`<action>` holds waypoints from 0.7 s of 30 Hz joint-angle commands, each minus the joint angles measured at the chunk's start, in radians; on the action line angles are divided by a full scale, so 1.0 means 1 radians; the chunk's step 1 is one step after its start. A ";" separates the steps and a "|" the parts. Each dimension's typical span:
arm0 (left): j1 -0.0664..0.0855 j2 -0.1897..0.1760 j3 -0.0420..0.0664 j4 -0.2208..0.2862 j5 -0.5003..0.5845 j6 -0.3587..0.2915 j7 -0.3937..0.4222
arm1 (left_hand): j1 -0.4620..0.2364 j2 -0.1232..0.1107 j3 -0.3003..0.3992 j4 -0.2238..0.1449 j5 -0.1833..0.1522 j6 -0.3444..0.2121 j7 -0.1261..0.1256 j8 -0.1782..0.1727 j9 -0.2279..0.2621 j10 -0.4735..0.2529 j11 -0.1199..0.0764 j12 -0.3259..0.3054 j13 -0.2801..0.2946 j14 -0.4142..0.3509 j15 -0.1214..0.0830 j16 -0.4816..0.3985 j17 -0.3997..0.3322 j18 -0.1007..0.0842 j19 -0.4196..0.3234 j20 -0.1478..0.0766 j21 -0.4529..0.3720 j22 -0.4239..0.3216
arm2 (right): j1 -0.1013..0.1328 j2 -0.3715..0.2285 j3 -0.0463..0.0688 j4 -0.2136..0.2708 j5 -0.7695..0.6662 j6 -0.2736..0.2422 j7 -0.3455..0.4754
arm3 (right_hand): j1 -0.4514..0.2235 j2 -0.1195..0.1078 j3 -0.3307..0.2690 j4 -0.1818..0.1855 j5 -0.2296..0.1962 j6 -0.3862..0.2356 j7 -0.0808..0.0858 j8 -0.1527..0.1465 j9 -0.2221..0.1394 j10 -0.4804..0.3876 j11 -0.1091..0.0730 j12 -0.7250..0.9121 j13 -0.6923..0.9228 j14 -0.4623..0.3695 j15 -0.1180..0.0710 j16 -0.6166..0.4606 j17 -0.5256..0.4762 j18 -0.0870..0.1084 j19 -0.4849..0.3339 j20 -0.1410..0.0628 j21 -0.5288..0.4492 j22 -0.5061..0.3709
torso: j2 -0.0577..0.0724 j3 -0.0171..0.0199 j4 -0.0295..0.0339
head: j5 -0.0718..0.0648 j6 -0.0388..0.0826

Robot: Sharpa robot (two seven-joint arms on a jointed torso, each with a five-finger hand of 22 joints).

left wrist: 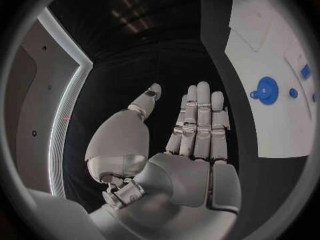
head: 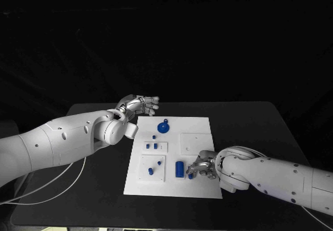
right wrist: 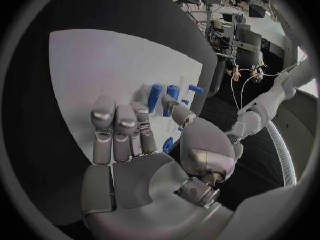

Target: Assemble the parts on the task board

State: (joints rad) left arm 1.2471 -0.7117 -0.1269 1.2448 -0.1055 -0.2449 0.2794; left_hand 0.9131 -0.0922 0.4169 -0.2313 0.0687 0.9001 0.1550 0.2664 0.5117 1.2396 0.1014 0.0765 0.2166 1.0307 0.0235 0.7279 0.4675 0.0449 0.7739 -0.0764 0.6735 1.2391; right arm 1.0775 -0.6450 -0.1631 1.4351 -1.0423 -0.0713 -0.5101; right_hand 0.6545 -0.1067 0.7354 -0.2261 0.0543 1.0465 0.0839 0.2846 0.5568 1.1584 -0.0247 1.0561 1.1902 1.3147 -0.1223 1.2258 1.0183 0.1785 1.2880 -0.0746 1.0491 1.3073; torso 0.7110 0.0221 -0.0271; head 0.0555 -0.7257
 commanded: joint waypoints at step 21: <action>0.001 -0.002 0.001 0.002 0.005 0.013 0.004 | -0.008 0.003 -0.002 0.005 0.002 -0.003 -0.001 0.006 -0.001 -0.005 0.000 0.000 -0.002 0.002 0.004 -0.007 0.002 0.008 0.002 0.005 -0.007 0.001 | -0.014 -0.043 -0.003 0.031 0.004 0.054 0.049 | 0.040 -0.074 -0.059 -0.038 -0.005 -0.013 0.003 -0.003 -0.001 0.000 0.000 -0.006 0.004 -0.002 -0.009 -0.005 0.001 0.083 0.000 -0.019 0.001 0.010 | 0.000 0.0003 -0.0005 | 0.001 0.000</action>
State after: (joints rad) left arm 1.2471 -0.7147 -0.1270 1.2447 -0.1055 -0.2445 0.2778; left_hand 0.9131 -0.0922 0.4169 -0.2313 0.0687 0.9001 0.1550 0.2664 0.5119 1.2396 0.1014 0.0765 0.2166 1.0307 0.0235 0.7279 0.4682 0.0428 0.7739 -0.0764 0.6735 1.2388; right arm 1.0676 -0.6858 -0.1633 1.4650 -1.0388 -0.0576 -0.4759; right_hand 0.6930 -0.1790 0.6805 -0.2623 0.0543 1.0417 0.0879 0.2836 0.5571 1.1581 -0.0250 1.0561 1.1928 1.3131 -0.1287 1.2261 1.0184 0.1798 1.2895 -0.0879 1.0490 1.3073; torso 0.7112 0.0218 -0.0267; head 0.0560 -0.7254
